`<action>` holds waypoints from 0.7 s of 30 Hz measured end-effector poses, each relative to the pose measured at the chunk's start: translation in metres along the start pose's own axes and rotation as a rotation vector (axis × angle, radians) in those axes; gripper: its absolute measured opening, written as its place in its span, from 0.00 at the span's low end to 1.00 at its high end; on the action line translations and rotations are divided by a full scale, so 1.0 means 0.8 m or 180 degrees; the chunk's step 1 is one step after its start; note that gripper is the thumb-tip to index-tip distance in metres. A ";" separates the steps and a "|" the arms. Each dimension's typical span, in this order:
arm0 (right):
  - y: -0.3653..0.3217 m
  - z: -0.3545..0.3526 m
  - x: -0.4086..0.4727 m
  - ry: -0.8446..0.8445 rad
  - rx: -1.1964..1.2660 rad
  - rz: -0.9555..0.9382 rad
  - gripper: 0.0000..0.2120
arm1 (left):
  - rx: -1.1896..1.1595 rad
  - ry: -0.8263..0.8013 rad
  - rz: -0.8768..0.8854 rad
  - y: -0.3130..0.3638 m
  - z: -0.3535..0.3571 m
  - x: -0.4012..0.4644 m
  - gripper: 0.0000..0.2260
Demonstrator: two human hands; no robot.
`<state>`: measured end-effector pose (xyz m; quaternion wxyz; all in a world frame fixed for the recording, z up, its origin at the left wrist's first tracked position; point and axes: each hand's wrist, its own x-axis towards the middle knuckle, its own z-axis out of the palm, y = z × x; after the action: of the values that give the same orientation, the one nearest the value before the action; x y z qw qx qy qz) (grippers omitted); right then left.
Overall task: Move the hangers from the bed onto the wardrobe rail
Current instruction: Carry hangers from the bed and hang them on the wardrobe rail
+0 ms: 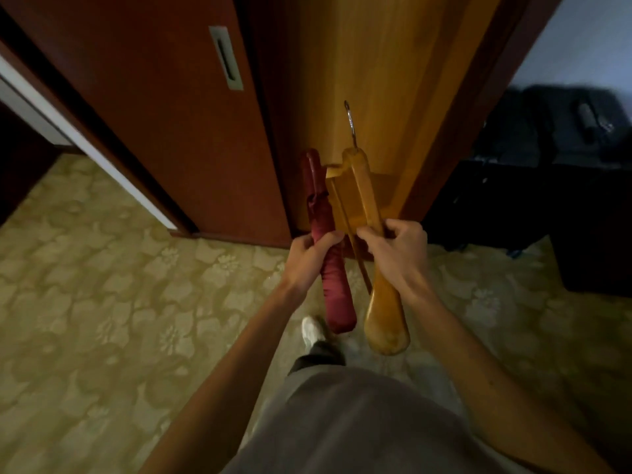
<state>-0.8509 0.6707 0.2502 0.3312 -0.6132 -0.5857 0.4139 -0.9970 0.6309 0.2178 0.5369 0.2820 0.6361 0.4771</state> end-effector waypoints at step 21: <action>-0.336 -0.051 0.488 0.0855 0.0456 -0.0664 0.11 | 0.0489 -0.0772 0.1079 0.508 0.063 0.425 0.20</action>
<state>-0.9451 1.0867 0.4604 0.4904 -0.5737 -0.5657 0.3323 -1.1017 1.0991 0.4488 0.4986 0.4802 0.5448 0.4732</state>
